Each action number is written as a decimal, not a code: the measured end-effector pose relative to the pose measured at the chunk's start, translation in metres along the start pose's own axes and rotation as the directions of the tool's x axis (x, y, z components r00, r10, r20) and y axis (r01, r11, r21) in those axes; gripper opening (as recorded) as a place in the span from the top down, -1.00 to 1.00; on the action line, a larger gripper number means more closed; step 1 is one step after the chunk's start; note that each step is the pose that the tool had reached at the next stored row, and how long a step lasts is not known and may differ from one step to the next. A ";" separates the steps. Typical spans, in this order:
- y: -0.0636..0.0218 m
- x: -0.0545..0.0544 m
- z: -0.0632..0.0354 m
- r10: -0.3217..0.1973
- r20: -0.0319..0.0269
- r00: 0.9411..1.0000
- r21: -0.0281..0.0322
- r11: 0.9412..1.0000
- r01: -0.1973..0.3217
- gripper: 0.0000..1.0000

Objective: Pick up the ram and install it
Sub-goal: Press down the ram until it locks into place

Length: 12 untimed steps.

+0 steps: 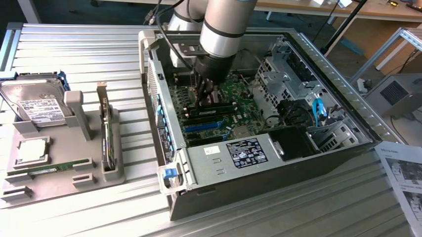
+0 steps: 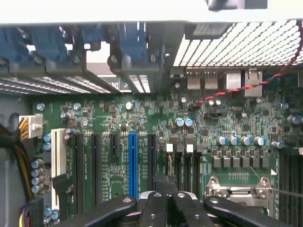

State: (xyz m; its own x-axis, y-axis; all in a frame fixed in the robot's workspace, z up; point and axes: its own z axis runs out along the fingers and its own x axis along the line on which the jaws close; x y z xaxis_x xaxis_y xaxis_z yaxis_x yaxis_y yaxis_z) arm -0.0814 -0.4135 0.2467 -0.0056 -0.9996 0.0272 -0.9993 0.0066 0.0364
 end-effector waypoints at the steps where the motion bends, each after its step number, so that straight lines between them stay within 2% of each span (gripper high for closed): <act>1: 0.0015 0.000 0.0000 0.000 0.000 1.000 0.000 1.000 0.000 0.79; 5: 0.0063 0.000 0.0003 0.000 0.000 1.000 0.000 1.000 0.000 0.79; 12: 0.0068 -0.002 0.0002 0.000 0.000 1.000 0.000 1.000 0.000 0.79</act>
State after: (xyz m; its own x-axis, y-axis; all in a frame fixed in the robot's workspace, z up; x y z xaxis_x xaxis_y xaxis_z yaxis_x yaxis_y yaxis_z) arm -0.0882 -0.4117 0.2467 -0.0055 -0.9996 0.0272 -0.9993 0.0065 0.0365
